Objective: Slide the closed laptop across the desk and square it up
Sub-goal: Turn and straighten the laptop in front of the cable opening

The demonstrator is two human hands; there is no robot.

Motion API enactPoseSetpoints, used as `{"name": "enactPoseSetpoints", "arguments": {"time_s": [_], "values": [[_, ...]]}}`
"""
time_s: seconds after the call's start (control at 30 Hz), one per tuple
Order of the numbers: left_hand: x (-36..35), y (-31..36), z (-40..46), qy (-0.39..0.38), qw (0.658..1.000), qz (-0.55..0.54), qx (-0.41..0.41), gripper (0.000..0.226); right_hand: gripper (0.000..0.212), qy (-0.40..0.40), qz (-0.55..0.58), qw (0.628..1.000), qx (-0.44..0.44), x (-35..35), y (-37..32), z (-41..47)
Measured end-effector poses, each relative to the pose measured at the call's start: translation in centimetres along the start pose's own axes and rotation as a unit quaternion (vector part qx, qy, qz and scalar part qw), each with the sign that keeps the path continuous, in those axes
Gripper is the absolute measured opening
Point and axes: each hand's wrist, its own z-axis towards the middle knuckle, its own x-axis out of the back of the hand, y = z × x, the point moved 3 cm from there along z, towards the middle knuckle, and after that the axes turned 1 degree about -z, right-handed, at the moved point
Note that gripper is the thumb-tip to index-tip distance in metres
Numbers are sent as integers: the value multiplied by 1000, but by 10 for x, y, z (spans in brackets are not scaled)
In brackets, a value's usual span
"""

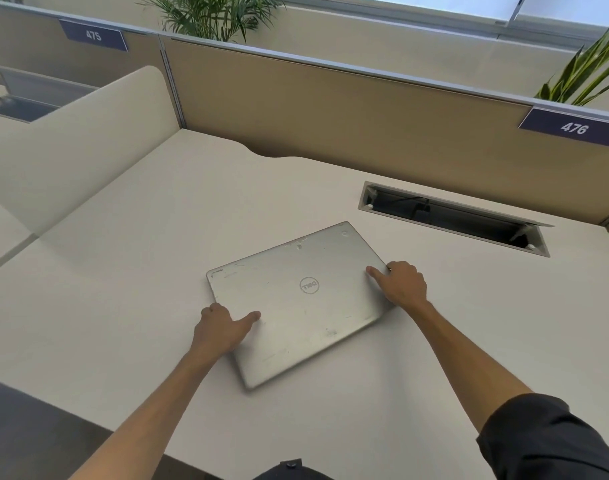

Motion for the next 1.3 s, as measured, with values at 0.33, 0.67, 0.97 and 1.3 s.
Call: {"name": "enactPoseSetpoints", "arguments": {"time_s": [0.33,0.67,0.97,1.3], "values": [[-9,5,-2,-3,920,-349,175,83,64,-22,-14,1000,-6,-4,0,-2],[-11,15,-1,44,916,-337,214,94,50,-87,175,976,-101,1,-4,0],[-1,22,23,52,926,-328,177,78,61,-34,151,978,-143,-12,-2,-23],[13,46,61,4,946,-311,87,62,57,22,188,955,-227,-16,8,-52]]}}
